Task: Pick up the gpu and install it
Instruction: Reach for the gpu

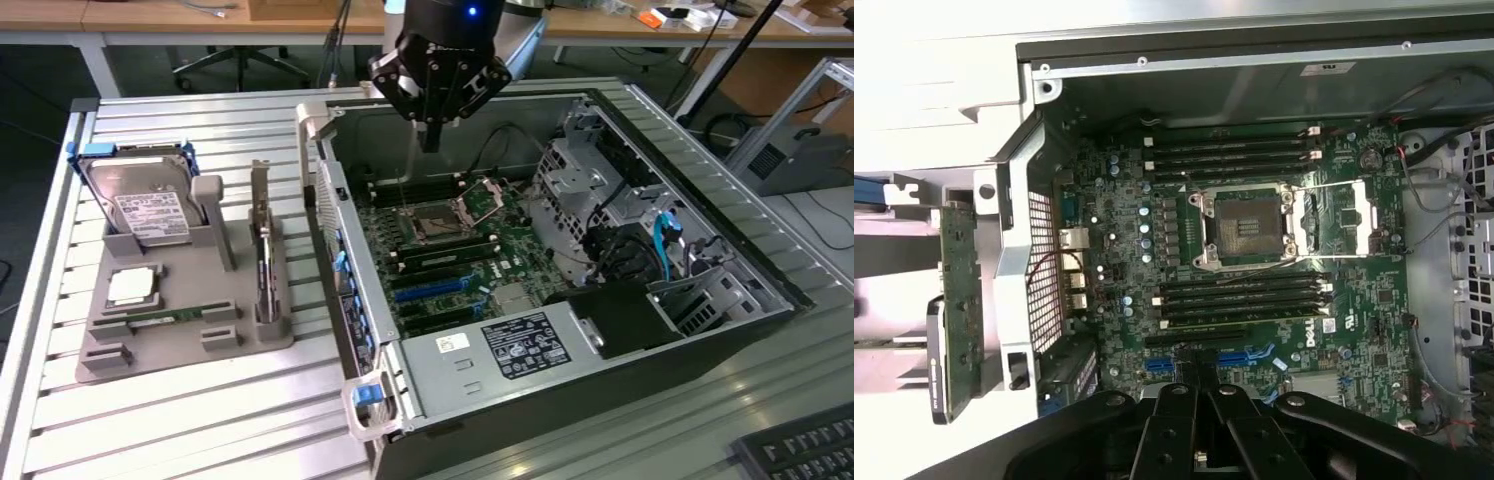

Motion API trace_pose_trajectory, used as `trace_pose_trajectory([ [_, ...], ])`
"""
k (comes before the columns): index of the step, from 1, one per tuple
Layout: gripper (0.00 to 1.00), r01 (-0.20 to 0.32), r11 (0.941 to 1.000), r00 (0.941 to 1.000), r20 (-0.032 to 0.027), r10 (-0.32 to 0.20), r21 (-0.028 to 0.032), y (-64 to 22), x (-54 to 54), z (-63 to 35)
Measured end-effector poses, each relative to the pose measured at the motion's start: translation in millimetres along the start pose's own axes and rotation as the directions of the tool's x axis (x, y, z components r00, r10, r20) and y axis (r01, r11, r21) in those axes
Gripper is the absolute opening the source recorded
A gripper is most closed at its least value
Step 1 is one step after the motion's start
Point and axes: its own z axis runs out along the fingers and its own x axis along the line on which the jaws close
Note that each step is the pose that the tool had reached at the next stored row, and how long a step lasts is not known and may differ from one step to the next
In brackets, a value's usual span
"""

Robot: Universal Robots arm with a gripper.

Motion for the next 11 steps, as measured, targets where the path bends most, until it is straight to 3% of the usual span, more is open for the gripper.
trace_pose_trajectory([
  [11, 0.11, 0.000, 1.0000, 1.0000, 0.0000, 0.000, 0.0000, -0.4, 4.8, -0.1],
])
